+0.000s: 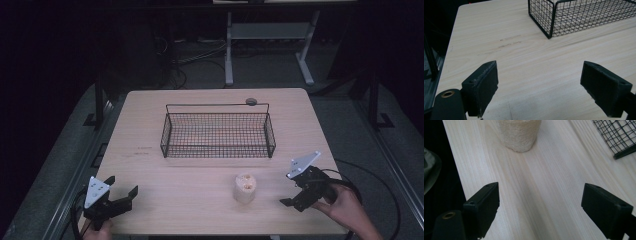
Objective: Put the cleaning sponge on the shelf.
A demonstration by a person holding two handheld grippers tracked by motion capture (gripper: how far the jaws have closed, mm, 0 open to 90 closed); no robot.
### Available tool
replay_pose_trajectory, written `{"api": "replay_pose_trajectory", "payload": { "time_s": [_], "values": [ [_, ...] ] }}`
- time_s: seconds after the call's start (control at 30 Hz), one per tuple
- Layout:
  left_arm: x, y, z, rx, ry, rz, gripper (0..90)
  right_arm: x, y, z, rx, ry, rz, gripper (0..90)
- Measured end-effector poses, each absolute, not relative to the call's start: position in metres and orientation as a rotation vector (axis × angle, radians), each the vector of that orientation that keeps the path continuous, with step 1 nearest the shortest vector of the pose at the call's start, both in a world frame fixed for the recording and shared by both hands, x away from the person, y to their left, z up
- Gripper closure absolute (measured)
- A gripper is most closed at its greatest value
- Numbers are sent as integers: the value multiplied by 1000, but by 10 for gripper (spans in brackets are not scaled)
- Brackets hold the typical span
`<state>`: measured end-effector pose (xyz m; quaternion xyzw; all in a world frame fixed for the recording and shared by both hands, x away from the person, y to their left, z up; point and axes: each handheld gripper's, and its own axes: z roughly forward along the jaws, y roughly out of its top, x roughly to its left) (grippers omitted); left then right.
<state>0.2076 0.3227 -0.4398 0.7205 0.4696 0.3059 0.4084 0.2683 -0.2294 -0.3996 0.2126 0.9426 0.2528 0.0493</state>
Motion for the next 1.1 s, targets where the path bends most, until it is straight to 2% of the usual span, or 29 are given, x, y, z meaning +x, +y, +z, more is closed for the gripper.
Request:
{"api": "replay_pose_trajectory", "payload": {
  "time_s": [1.1],
  "values": [
    [207,325,-439,1811,1178,768,138,288,-164,-385,408,2979,660,144]
  ]
}}
